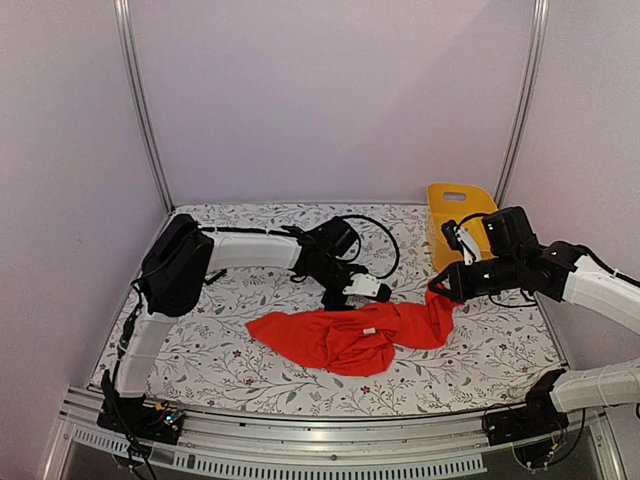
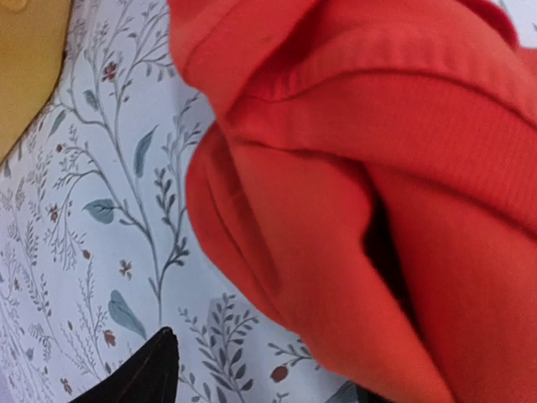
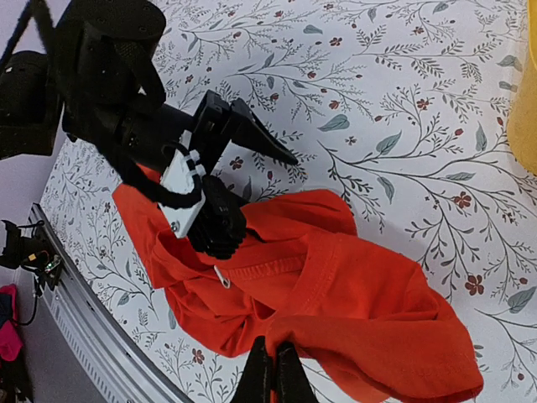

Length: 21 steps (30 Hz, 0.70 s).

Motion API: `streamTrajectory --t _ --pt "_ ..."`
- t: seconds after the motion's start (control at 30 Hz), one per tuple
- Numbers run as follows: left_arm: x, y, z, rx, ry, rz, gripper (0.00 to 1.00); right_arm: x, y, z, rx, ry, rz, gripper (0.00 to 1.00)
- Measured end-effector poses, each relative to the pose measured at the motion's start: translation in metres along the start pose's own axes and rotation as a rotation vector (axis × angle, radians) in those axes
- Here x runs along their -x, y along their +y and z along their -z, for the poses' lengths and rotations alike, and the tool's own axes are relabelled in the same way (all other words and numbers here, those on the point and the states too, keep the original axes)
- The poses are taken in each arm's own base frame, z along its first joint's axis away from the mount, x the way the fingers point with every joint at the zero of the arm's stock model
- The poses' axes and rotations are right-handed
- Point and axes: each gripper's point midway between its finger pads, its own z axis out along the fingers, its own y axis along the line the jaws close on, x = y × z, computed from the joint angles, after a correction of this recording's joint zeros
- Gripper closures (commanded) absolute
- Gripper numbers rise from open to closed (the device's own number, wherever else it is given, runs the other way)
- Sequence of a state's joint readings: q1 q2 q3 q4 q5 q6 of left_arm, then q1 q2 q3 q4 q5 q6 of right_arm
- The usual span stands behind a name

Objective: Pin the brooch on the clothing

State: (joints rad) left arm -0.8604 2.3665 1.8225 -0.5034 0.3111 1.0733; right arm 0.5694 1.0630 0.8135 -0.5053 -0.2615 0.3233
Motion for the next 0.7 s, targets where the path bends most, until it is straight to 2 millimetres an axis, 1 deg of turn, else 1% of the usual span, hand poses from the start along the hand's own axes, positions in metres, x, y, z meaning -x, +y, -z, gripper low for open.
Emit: streamTrajectory --t 0.03,0.07,0.1,0.13,0.23,0.27,0.33,0.37,0.4,0.43,0.47,0.5,0.53,0.57,0.6,0.63,0.67,0.7 --pt "0.004 -0.007 -0.002 -0.012 0.0 -0.011 0.56 0.002 0.0 -0.003 0.0 0.008 0.007 1.0" --pt "0.01 -0.015 -0.003 -0.025 -0.001 -0.017 0.74 0.004 0.0 -0.006 -0.003 0.016 0.013 1.0" --pt "0.014 -0.021 -0.003 -0.035 -0.001 -0.013 0.95 0.005 -0.001 -0.009 -0.008 0.023 0.02 1.0" --pt "0.016 -0.028 -0.005 -0.051 0.003 -0.008 1.0 0.006 -0.002 -0.012 -0.016 0.027 0.025 1.0" --pt "0.015 -0.044 -0.004 -0.084 0.003 0.035 1.0 0.011 -0.008 -0.014 -0.059 0.026 0.041 1.0" --pt "0.014 -0.046 -0.002 -0.075 0.004 0.062 1.0 0.015 -0.009 -0.013 -0.069 0.021 0.045 1.0" --pt "0.009 -0.041 0.002 -0.028 0.012 0.127 1.0 0.027 -0.01 -0.011 -0.095 -0.001 0.053 1.0" --pt "0.002 -0.038 0.005 0.008 0.028 0.172 1.0 0.036 -0.009 -0.009 -0.104 -0.018 0.058 1.0" --pt "-0.008 -0.033 0.009 0.043 0.045 0.224 1.0 0.047 -0.006 -0.006 -0.113 -0.04 0.066 1.0" --pt "-0.02 -0.025 0.017 0.09 0.061 0.292 1.0 0.056 -0.004 -0.004 -0.115 -0.057 0.074 1.0" --pt "-0.033 -0.015 0.025 0.136 0.073 0.351 1.0 0.07 0.0 0.0 -0.119 -0.081 0.086 1.0" --pt "-0.048 -0.004 0.036 0.189 0.082 0.414 1.0 0.084 0.005 0.003 -0.12 -0.106 0.097 1.0" --pt "-0.064 0.012 0.052 0.258 0.084 0.48 1.0 0.1 0.01 0.006 -0.12 -0.132 0.114 1.0" --pt "-0.083 0.033 0.076 0.353 0.079 0.553 1.0 0.119 0.017 0.009 -0.117 -0.165 0.133 1.0" --pt "-0.098 0.05 0.1 0.434 0.075 0.604 1.0 0.138 0.023 0.012 -0.116 -0.194 0.155 1.0" --pt "-0.114 0.072 0.135 0.549 0.06 0.658 1.0 0.158 0.03 0.015 -0.113 -0.234 0.177 1.0" --pt "-0.124 0.089 0.165 0.643 0.05 0.689 1.0 0.174 0.035 0.017 -0.119 -0.256 0.201 1.0" --pt "-0.135 0.11 0.208 0.772 0.03 0.721 1.0 0.196 0.041 0.021 -0.124 -0.294 0.227 1.0"
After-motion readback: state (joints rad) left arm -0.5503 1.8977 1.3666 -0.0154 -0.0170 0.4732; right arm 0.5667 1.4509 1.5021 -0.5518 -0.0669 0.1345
